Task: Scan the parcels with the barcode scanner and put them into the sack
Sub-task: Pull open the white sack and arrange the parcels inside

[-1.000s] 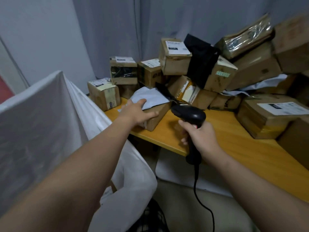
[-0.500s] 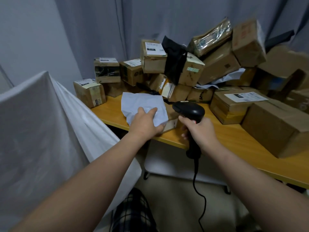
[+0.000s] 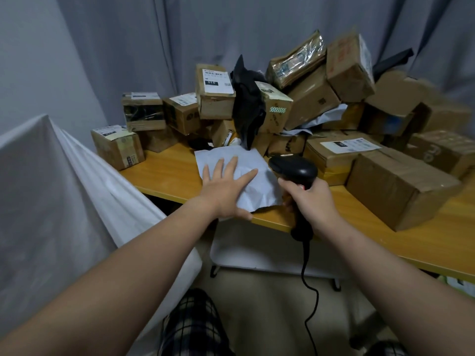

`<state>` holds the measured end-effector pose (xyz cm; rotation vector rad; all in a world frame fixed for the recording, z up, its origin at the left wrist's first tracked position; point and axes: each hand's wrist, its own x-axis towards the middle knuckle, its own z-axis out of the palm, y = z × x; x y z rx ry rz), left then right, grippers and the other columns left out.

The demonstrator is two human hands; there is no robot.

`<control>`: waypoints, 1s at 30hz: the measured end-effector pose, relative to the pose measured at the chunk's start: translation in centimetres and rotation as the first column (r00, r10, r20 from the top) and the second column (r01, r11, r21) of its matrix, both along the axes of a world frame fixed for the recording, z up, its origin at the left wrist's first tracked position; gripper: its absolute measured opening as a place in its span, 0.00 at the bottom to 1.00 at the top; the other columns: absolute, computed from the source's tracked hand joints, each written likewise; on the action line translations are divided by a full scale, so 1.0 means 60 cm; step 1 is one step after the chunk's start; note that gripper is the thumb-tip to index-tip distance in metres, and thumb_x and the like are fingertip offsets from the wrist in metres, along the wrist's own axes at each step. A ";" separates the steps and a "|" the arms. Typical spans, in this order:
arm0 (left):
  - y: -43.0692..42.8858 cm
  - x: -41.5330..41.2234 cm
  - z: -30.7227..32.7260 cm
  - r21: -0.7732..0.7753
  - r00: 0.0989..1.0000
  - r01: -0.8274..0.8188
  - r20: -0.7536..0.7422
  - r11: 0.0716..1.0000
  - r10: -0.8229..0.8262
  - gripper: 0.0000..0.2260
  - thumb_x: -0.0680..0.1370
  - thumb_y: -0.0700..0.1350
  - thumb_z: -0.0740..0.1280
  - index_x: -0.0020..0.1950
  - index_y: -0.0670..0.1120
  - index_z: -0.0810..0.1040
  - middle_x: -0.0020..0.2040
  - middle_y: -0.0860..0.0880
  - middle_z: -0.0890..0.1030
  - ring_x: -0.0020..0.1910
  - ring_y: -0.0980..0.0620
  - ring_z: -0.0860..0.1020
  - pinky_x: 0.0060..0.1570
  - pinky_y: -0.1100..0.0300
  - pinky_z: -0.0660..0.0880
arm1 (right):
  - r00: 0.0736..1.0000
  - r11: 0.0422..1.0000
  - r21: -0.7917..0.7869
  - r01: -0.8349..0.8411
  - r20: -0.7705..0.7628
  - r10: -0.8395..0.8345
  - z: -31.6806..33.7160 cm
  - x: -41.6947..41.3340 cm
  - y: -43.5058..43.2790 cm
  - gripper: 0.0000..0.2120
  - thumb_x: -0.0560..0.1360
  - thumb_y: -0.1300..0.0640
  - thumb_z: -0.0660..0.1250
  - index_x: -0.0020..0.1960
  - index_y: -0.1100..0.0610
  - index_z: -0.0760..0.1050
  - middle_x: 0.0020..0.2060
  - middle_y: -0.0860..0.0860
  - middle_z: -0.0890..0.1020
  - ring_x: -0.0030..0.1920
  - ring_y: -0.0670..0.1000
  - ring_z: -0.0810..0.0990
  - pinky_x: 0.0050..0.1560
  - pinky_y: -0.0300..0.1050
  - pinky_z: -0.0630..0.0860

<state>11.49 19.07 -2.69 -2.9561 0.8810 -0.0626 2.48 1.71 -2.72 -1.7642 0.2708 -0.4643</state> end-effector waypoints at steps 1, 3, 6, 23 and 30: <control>0.008 0.005 -0.001 -0.031 1.000 0.026 0.005 0.999 -0.026 0.38 0.75 0.62 0.65 0.77 0.62 0.45 0.79 0.46 0.43 0.77 0.38 0.45 0.73 0.38 0.46 | 1.000 1.000 0.001 -0.015 0.001 0.015 0.001 -0.002 0.002 0.08 0.73 0.54 0.72 0.41 0.59 0.78 0.31 0.55 0.80 0.33 0.53 0.80 0.42 0.52 0.79; 0.022 0.009 -0.001 -0.106 0.997 0.067 0.045 0.992 -0.063 0.28 0.81 0.55 0.59 0.78 0.60 0.50 0.80 0.46 0.50 0.77 0.41 0.52 0.74 0.41 0.53 | 0.999 0.999 0.008 -0.051 0.011 0.051 0.002 -0.002 0.006 0.07 0.74 0.56 0.72 0.45 0.60 0.78 0.31 0.52 0.80 0.33 0.51 0.79 0.40 0.48 0.77; 0.033 0.001 -0.005 -0.003 0.997 0.072 0.017 0.997 -0.072 0.43 0.73 0.66 0.65 0.79 0.57 0.43 0.79 0.44 0.44 0.78 0.41 0.46 0.74 0.40 0.48 | 0.995 0.995 -0.002 -0.096 0.039 0.096 0.006 0.004 0.020 0.07 0.73 0.56 0.73 0.49 0.54 0.78 0.39 0.50 0.81 0.41 0.47 0.80 0.44 0.40 0.76; 0.052 0.044 0.112 -0.843 0.989 -0.128 -0.071 0.522 0.129 0.09 0.81 0.37 0.57 0.55 0.43 0.77 0.49 0.45 0.78 0.52 0.45 0.76 0.42 0.58 0.71 | 0.996 0.942 0.332 -0.041 0.086 0.014 0.020 0.022 0.046 0.14 0.75 0.54 0.72 0.59 0.49 0.75 0.50 0.45 0.80 0.52 0.43 0.76 0.46 0.37 0.71; 0.034 0.075 0.214 -0.928 0.984 0.020 0.084 0.373 0.156 0.11 0.81 0.38 0.59 0.58 0.39 0.78 0.53 0.40 0.80 0.53 0.42 0.77 0.43 0.61 0.67 | 0.999 0.948 0.316 -0.042 0.005 0.042 0.040 0.028 0.047 0.09 0.75 0.53 0.71 0.51 0.48 0.72 0.44 0.42 0.76 0.48 0.44 0.73 0.50 0.41 0.68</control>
